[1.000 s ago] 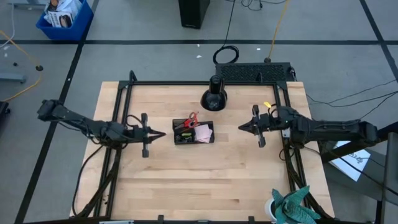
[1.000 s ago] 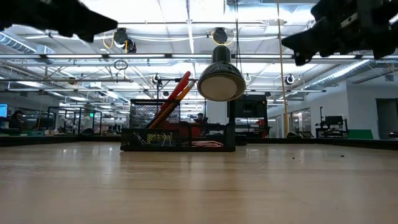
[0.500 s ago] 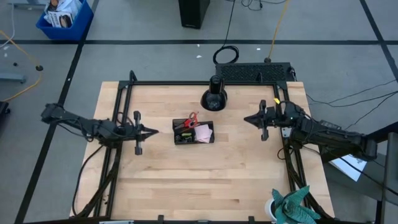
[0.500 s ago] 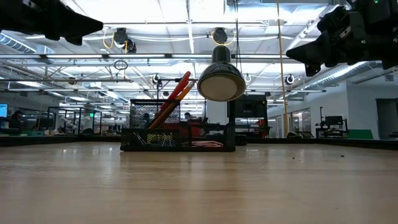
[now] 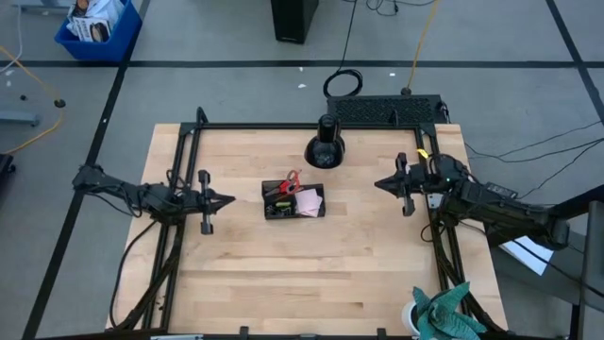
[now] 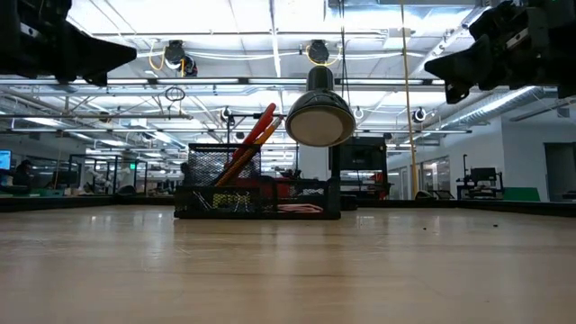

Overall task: Pick and place office supplies into organizer
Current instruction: Return to Home Position

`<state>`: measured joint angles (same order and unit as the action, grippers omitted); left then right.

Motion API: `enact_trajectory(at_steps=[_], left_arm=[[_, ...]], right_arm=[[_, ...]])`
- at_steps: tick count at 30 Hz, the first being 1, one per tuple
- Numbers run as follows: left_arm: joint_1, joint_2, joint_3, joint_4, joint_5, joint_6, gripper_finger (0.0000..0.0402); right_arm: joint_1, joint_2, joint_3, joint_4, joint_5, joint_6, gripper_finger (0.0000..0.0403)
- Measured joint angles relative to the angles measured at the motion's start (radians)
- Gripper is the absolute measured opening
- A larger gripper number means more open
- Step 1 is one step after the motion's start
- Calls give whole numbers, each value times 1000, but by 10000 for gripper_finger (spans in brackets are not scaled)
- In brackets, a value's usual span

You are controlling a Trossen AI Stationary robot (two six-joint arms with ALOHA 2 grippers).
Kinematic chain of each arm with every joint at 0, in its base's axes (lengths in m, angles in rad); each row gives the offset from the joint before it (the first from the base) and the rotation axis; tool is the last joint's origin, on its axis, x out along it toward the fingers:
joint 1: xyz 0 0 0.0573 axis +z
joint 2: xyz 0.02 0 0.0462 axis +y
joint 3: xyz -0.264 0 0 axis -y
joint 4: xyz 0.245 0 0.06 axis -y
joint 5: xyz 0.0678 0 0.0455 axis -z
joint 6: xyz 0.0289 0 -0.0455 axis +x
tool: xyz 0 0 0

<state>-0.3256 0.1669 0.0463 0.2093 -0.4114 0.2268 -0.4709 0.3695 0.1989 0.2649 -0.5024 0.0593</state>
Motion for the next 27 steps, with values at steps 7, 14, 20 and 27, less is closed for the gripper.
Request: enact_trajectory(at_steps=[7, 14, 20, 27], left_arm=[[0, -60, -4, -5, -8, -27, 3], [-2, -36, -4, -22, -28, -60, 2], [-39, -16, -4, -35, 91, -9, 4], [-86, -15, -37, -6, 81, -8, 2]], right_arm=[[-16, -42, -30, 8, 35, 37, 0], [38, -22, -173, 261, 111, 173, 0], [116, 6, -166, 221, 108, 164, 0], [323, 45, -168, 150, 337, 99, 0]])
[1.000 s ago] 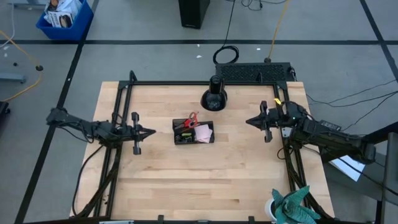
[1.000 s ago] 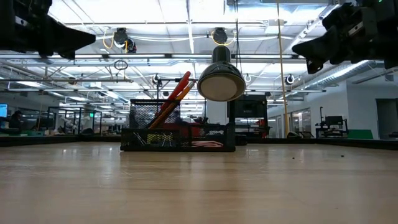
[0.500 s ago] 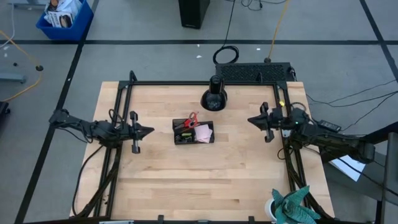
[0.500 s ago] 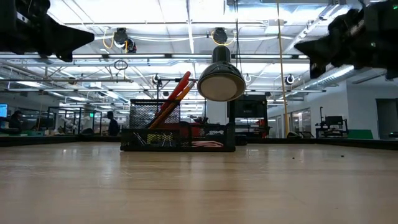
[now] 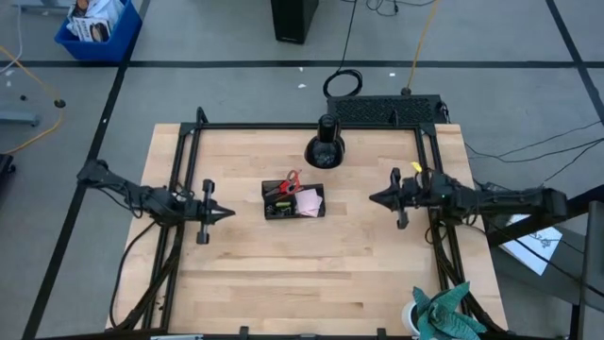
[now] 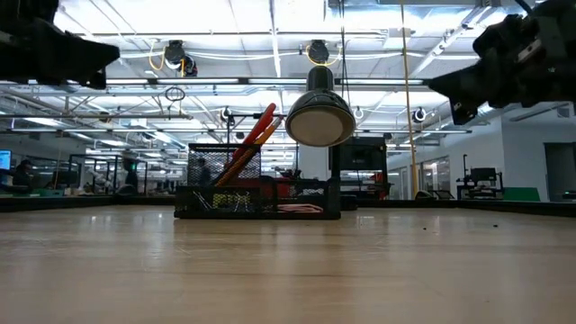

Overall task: Pick and place office supplies into organizer
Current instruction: Return to Home Position

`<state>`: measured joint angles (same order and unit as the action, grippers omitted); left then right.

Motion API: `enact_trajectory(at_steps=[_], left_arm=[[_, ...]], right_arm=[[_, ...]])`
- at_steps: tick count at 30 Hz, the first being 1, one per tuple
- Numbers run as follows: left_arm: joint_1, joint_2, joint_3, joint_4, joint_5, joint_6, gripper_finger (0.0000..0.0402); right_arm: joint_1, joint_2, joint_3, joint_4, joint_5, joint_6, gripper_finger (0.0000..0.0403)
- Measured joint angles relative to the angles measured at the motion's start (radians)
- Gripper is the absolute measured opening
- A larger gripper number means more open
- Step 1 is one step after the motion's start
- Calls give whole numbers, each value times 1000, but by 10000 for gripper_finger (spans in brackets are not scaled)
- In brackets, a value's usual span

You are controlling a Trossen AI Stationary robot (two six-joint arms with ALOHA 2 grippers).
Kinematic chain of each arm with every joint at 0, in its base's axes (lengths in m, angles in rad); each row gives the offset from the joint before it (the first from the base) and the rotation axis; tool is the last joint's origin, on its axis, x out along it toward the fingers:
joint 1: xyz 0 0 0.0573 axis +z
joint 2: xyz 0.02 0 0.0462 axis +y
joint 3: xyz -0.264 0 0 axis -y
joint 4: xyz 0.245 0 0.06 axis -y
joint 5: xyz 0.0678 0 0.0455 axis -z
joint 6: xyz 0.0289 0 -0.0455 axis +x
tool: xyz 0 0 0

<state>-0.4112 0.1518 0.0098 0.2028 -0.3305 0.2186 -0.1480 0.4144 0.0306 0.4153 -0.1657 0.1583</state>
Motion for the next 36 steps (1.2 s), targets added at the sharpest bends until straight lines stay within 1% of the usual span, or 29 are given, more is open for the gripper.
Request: enact_trajectory(at_steps=[2, 4, 6, 9, 14, 17, 22, 28, 31, 33, 36], left_arm=[[-7, 16, 0, -7, -1, -23, 2], [-14, 28, 0, -2, -8, -29, 1], [-24, 35, 0, 16, -9, -14, 1], [-38, 37, 0, 41, -28, 22, 1], [-58, 37, 0, 47, -92, 32, 1], [-66, 37, 0, 27, -98, 16, 1], [-76, 37, 0, 3, -138, 4, 1], [-76, 37, 0, 4, -144, -4, 1], [-76, 37, 0, 3, -180, -16, 0], [-75, 37, 0, 1, -195, -19, 0], [-76, 37, 0, -9, -195, -23, 0]], right_arm=[[68, 23, -1, -4, 68, -44, 0], [122, 40, -1, 24, 107, -89, 0], [161, 52, -2, 80, 113, -133, 0], [188, 53, -2, 102, 113, -169, 0], [179, 29, -3, 43, 117, -187, 0], [170, 20, -3, 3, 117, -186, 0], [167, 20, -3, 13, 117, -178, 0], [167, 20, -3, 22, 114, -156, 0], [167, 17, -3, 21, 114, -155, 0], [167, 10, -3, 21, 125, -154, 0], [158, -3, -3, 18, 179, -135, 0]])
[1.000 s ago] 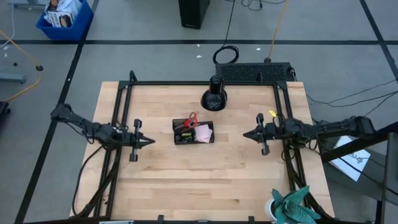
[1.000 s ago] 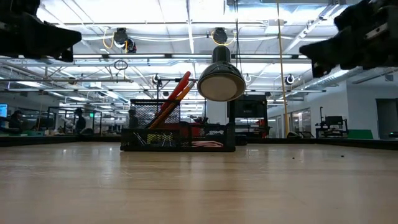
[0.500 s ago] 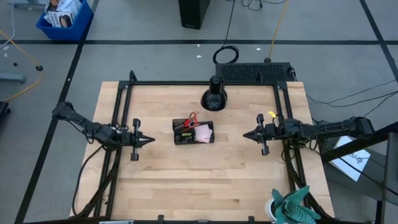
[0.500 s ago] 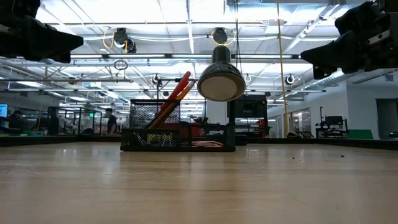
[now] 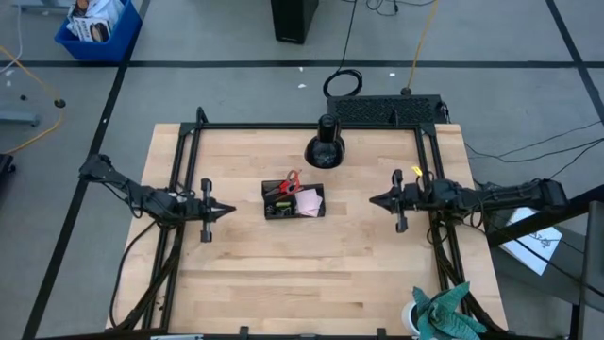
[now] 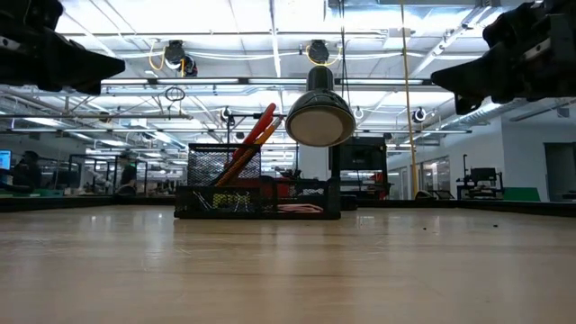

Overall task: Pick and place office supplies into organizer
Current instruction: Return to Home Position

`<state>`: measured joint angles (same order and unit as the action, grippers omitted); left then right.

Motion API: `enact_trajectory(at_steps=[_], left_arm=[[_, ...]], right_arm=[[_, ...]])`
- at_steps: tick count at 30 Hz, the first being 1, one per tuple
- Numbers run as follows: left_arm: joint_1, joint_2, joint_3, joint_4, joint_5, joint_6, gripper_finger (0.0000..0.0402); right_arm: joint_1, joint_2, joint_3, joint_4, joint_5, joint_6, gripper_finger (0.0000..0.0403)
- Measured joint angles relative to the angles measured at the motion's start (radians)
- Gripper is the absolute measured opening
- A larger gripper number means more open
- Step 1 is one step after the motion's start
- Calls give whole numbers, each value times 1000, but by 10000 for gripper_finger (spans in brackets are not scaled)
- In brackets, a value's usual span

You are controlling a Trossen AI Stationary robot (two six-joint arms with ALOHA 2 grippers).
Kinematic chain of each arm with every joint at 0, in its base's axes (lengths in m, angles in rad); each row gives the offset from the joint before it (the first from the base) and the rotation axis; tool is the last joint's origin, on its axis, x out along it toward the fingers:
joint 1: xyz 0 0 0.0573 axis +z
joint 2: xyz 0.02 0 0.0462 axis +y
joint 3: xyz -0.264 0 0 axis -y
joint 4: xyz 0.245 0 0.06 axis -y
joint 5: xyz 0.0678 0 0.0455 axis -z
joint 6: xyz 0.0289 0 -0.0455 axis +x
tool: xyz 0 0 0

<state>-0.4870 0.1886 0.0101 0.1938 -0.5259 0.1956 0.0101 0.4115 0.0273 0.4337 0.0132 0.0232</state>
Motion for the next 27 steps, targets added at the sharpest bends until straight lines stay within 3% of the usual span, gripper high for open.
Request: enact_trajectory(at_steps=[11, 27], left_arm=[[0, 0, 0, -28, 0, -34, 0], [0, 0, 0, -72, 0, -120, 10]], right_arm=[[-82, -2, 0, -34, -45, 44, 0], [-88, -2, 0, -28, -41, 44, 0]])
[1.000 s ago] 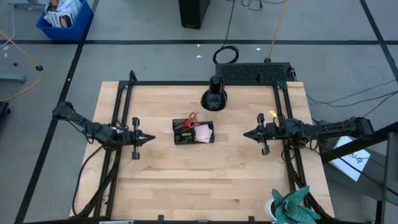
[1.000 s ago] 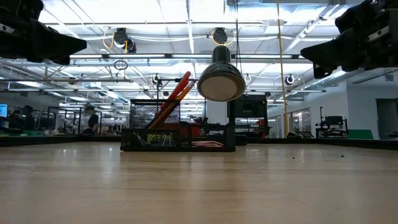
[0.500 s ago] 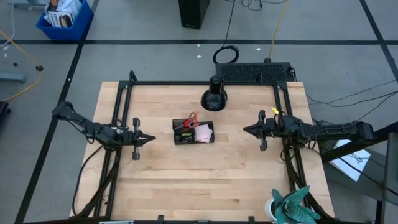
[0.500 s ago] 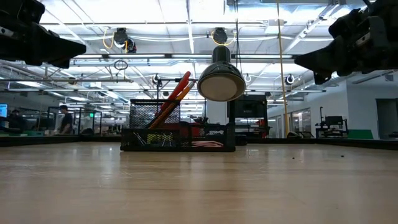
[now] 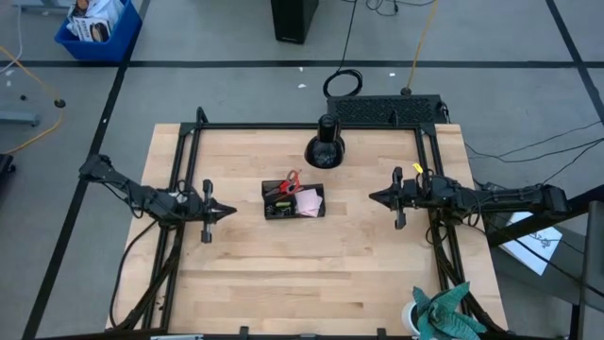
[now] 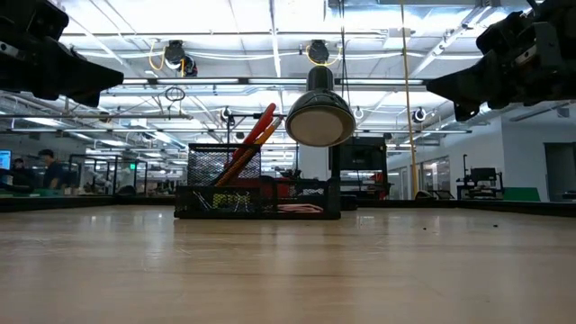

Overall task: Pick and place office supplies into organizer
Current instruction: Return to Home Position

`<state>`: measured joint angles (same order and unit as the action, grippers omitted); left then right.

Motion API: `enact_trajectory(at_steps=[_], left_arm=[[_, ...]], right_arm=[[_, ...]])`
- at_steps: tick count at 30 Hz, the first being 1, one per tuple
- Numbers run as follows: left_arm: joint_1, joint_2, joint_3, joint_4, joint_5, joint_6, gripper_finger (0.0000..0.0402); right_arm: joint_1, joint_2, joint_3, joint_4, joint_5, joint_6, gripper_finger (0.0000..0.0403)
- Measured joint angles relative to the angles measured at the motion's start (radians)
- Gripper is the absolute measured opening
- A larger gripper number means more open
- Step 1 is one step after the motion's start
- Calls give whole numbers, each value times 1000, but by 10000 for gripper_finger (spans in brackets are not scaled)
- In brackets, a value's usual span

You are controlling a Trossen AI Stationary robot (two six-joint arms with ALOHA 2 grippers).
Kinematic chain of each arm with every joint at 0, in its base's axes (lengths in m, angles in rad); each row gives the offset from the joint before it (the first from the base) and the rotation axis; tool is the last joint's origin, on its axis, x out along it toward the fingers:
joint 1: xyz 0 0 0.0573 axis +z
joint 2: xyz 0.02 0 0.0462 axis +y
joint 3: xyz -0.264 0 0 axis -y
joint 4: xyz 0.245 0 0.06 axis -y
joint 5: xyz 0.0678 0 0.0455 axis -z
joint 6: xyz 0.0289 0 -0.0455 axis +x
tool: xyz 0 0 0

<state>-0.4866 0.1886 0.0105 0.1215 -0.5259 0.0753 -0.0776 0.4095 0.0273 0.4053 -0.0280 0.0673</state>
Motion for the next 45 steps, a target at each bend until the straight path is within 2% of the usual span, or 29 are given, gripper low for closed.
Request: enact_trajectory(at_steps=[7, 19, 45], left_arm=[[0, 0, 0, 3, 1, -10, 3], [0, 0, 0, 4, 2, -25, 41], [0, 0, 0, 3, 3, -25, 42]], right_arm=[[0, 0, 0, 1, 0, 0, 0], [0, 1, 0, 1, 0, 0, 0], [0, 1, 0, 1, 0, 0, 0]])
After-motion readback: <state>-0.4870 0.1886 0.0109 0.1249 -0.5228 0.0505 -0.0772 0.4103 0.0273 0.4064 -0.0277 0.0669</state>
